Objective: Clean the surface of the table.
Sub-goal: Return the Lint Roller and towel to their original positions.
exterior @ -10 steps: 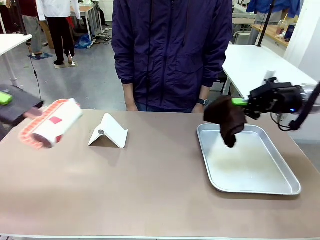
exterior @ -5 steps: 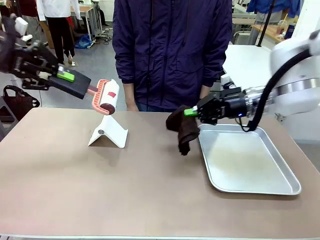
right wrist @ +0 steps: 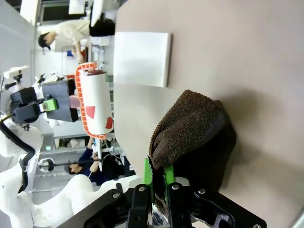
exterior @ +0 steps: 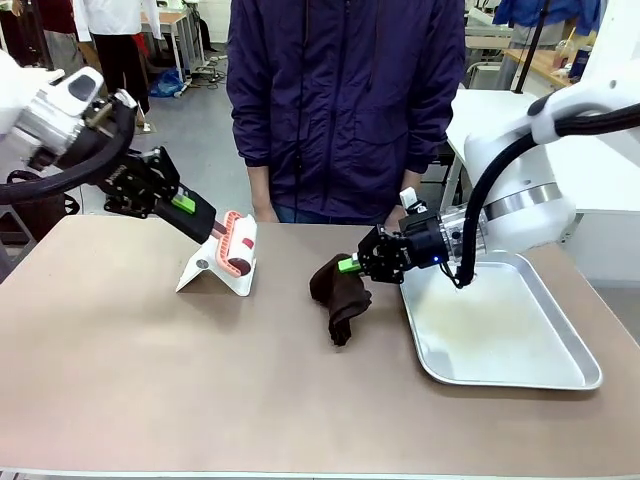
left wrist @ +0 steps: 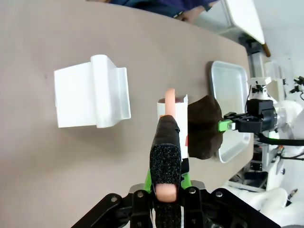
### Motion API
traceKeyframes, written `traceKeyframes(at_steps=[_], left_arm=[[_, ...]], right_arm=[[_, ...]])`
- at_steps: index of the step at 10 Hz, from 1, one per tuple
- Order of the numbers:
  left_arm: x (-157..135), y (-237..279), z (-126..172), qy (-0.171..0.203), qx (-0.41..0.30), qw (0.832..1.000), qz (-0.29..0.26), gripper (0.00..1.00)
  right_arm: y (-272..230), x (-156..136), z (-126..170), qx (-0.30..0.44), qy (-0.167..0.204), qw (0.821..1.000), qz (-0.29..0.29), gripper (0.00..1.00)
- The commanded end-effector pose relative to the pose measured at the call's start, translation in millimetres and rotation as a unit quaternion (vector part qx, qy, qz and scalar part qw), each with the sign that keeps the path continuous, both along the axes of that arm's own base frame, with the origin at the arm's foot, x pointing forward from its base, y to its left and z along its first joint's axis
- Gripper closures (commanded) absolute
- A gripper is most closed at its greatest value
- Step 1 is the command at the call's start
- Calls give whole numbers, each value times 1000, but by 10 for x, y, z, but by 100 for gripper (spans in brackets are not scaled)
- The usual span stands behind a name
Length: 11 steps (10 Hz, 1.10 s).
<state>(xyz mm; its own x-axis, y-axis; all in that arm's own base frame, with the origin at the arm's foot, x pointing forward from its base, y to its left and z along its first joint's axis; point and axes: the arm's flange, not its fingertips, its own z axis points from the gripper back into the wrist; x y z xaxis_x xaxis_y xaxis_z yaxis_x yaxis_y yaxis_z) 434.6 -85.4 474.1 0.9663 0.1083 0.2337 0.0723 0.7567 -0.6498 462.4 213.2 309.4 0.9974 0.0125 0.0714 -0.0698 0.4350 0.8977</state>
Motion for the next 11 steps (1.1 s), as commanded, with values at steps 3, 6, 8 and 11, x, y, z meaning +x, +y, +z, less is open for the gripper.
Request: traceKeyframes(at_steps=[3, 6, 8, 11], left_arm=[[384, -231, 56, 15, 47, 999, 4, 78], [599, -300, -23, 24, 75, 997, 11, 78], [526, -284, -81, 21, 65, 998, -4, 78], [526, -284, -81, 21, 65, 998, -4, 78]], right_arm=[[-104, 283, 20, -31, 26, 998, -37, 89], [-199, 403, -26, -42, 25, 997, -58, 89], [-239, 315, -40, -28, 15, 998, -45, 89], [-239, 315, -40, -28, 15, 998, -45, 89]])
